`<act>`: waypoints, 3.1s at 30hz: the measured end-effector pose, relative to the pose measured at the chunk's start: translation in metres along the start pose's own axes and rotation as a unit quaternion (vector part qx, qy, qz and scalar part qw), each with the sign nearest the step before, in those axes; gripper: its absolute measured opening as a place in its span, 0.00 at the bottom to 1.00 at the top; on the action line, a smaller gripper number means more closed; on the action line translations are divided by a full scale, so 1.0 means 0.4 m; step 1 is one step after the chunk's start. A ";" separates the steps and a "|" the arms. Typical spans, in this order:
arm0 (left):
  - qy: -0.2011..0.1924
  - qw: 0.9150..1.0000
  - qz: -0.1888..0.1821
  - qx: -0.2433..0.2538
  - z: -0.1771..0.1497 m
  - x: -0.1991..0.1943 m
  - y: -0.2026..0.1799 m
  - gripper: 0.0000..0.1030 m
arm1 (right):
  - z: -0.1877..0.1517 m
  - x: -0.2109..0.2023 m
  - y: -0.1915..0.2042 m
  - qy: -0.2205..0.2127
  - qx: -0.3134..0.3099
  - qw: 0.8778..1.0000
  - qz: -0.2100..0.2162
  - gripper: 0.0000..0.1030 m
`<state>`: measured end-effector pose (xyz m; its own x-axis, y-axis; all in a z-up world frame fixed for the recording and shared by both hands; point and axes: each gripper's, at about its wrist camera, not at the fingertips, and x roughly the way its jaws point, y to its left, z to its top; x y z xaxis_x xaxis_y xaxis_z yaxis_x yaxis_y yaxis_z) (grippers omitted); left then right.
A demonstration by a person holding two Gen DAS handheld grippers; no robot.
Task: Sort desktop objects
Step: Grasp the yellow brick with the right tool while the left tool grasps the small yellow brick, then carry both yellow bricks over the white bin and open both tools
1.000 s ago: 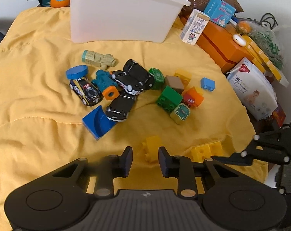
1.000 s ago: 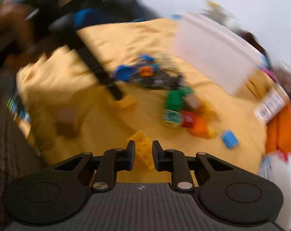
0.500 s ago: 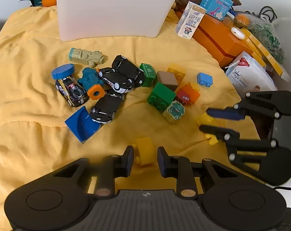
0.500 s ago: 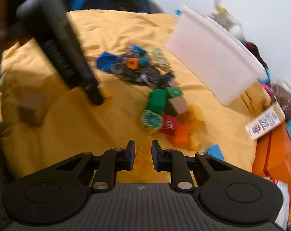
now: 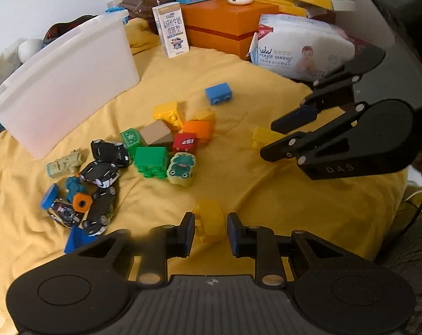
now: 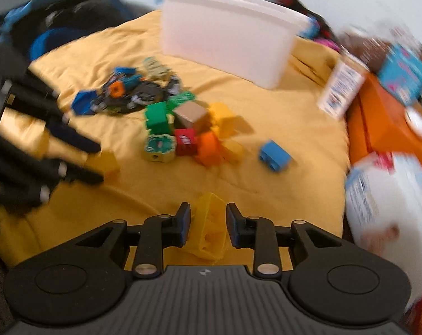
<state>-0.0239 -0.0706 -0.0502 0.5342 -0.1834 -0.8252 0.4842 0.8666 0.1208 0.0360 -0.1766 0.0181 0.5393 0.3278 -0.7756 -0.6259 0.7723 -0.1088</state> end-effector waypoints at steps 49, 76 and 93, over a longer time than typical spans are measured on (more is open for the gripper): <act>0.007 0.989 0.021 -0.148 -0.037 -0.001 0.098 0.17 | 0.021 -0.058 0.075 -0.060 -0.084 0.989 0.104 0.30; -0.014 0.995 -0.015 -0.096 -0.079 -0.031 0.199 0.17 | -0.007 0.023 0.096 0.015 0.016 1.000 -0.011 0.26; -0.249 0.950 0.145 -0.118 0.409 -0.236 0.630 0.17 | 0.565 -0.108 -0.064 -0.233 -0.048 0.969 -0.071 0.26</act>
<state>0.1612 0.0889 0.1484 0.9120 -0.0670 -0.4048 0.1286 0.9835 0.1271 0.1561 -0.0874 0.1949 0.8057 0.4488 -0.3865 -0.5638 0.7811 -0.2683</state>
